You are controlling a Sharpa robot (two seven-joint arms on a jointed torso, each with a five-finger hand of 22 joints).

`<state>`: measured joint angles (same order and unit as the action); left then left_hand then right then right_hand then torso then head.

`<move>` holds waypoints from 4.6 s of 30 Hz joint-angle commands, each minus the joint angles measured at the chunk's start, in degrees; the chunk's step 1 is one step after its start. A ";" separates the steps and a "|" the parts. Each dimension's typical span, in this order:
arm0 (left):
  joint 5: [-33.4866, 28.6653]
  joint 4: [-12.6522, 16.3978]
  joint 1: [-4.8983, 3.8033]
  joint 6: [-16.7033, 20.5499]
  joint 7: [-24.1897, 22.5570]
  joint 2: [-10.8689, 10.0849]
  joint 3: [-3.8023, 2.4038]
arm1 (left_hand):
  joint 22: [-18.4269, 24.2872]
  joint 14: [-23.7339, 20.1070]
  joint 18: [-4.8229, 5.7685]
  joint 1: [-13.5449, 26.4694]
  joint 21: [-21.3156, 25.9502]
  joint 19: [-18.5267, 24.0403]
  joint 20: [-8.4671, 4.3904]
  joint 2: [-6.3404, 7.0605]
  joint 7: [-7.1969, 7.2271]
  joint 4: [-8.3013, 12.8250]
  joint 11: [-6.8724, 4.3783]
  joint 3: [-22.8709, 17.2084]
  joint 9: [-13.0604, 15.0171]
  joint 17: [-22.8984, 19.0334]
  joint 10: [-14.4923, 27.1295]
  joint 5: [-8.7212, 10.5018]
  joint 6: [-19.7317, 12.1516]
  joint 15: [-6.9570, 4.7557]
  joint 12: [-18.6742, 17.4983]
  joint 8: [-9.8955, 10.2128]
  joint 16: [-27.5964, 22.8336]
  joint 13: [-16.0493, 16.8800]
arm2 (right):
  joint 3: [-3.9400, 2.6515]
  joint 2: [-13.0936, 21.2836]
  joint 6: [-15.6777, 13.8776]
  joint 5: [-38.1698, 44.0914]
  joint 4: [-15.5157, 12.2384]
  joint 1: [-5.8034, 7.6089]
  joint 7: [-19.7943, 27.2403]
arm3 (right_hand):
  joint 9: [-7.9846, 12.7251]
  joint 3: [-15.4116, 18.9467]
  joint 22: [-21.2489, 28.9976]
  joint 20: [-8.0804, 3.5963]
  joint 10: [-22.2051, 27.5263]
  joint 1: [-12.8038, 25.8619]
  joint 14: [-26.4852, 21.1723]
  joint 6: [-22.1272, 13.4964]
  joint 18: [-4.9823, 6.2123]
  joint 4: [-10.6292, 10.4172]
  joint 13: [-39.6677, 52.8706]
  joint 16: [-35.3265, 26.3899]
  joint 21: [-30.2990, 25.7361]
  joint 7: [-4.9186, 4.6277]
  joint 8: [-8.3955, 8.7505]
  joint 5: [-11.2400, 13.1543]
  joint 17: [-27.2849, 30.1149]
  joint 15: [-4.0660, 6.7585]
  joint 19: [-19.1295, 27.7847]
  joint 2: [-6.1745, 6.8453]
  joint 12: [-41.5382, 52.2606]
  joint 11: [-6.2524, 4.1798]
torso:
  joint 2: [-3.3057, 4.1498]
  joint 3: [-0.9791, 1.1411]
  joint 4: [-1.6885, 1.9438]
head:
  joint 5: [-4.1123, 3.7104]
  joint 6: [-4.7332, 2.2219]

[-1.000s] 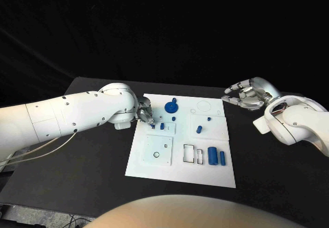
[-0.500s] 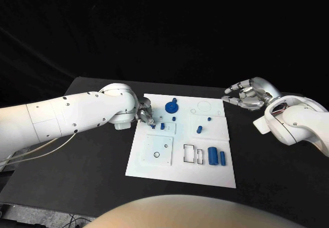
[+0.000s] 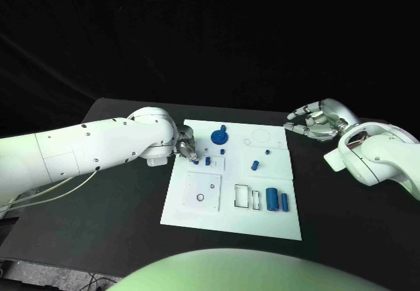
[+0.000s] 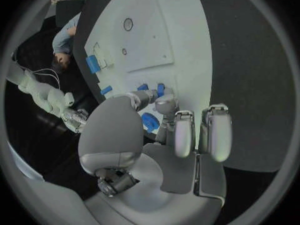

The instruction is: Assemble the parts on the task board

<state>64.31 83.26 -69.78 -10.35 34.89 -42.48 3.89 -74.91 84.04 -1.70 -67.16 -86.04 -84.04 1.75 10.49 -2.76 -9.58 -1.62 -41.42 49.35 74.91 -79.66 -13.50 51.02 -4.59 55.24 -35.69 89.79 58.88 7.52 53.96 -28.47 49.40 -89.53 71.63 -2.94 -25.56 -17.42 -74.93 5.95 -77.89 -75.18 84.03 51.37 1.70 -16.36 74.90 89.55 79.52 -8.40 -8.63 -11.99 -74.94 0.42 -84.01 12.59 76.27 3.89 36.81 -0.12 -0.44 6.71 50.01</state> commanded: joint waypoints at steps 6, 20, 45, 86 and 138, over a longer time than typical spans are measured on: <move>0.53 0.11 0.18 -1.73 0.37 0.32 0.09 | -13.46 5.96 0.67 -0.01 0.14 -3.50 0.37 -0.53 0.50 5.40 -0.03 -5.75 3.26 15.09 -0.30 -0.21 0.91 0.01 0.14 -0.29 0.21 -0.09 | -0.01 0.00 0.77 0.72 -0.02 -0.03 0.30 | -0.06 -0.22 -10.90 0.01 0.04 0.52 5.49 0.14 0.88 0.16 0.66 -0.27 -0.28 0.16 -0.05 -0.22 -13.35 -0.16 0.02 -0.11 0.09 -0.24 | 0.03 0.00 -0.04 | -0.05 -0.01; -0.24 -0.49 0.20 -2.18 0.32 0.97 0.21 | -13.51 5.96 0.66 3.97 0.22 -3.49 0.28 0.76 0.98 4.62 -0.27 -5.76 3.41 15.09 -0.40 1.99 1.03 -0.16 -0.08 -0.71 0.21 -0.44 | -0.01 -0.07 0.77 0.45 0.03 -0.03 0.39 | -0.06 -0.22 -10.90 0.01 0.04 0.52 5.49 0.14 0.88 0.16 0.66 -0.27 -0.28 0.16 -0.05 -0.22 -13.35 -0.16 0.02 -0.11 0.09 -0.24 | 0.04 -0.01 -0.03 | -0.10 -0.01; -1.17 -2.66 0.29 -2.34 0.84 2.05 0.44 | -13.67 5.96 0.68 10.15 0.29 -3.60 -0.25 2.87 1.29 0.12 -0.52 -0.69 2.07 15.09 -0.13 10.72 2.43 -0.57 0.09 -0.24 0.21 -0.52 | -0.01 -0.08 0.66 0.27 0.07 -0.04 0.51 | -0.11 -0.24 -10.86 -0.01 0.19 0.63 5.46 0.07 0.91 0.16 0.47 -0.33 -0.44 0.16 -0.10 -0.24 -13.22 -0.14 0.07 -0.09 -0.06 -0.25 | -0.06 0.01 0.03 | -0.16 -0.01; -4.57 1.27 0.25 10.56 -7.20 -1.75 -1.90 | -12.24 5.69 -0.35 8.24 5.17 -1.16 -0.05 4.96 -0.14 -6.11 0.18 8.00 0.86 14.11 3.92 10.79 -2.44 -0.02 -4.93 2.22 -0.56 -4.42 | -0.01 0.12 0.78 -0.18 0.23 -0.19 0.67 | -0.12 0.11 -10.57 0.01 0.70 1.47 5.23 -0.32 1.09 -0.14 -0.10 -0.69 -1.29 0.08 0.00 -0.13 -12.41 -0.19 0.51 -0.10 -0.59 -0.17 | 0.04 0.00 -0.08 | -0.80 -0.01; 31.04 -9.68 1.93 14.75 -32.37 9.73 1.39 | -5.91 -7.22 -5.23 -12.98 34.95 12.84 4.11 5.94 -4.19 -0.07 5.85 11.05 -21.68 -10.94 24.09 4.58 -2.00 4.23 -33.63 18.17 -16.03 -41.44 | -0.01 -0.42 0.65 -0.48 0.39 -0.19 1.15 | -0.26 -0.15 -9.73 0.01 3.03 1.33 4.71 -0.43 1.60 0.15 -2.78 -1.49 -3.62 0.11 -0.16 -0.57 -10.75 -0.16 1.73 -0.43 -3.25 -0.20 | 0.05 -0.04 0.01 | -2.31 -0.52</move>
<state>94.48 73.70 -67.87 6.60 2.09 -32.96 5.30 -74.95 76.58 -7.93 -79.58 -50.94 -70.96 5.85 16.54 -7.25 -9.71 4.27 -30.07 27.73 63.92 -55.29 -8.85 48.97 -0.39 21.78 -17.71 73.60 17.58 7.52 53.59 -28.37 48.73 -89.07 71.47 -2.29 -25.72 -17.42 -74.95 5.94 -75.22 -74.35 84.03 51.37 2.61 -16.36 72.21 88.44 76.17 -8.40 -8.62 -12.20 -74.95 0.42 -82.56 12.37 73.27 3.68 36.85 -0.14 -0.44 4.43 49.51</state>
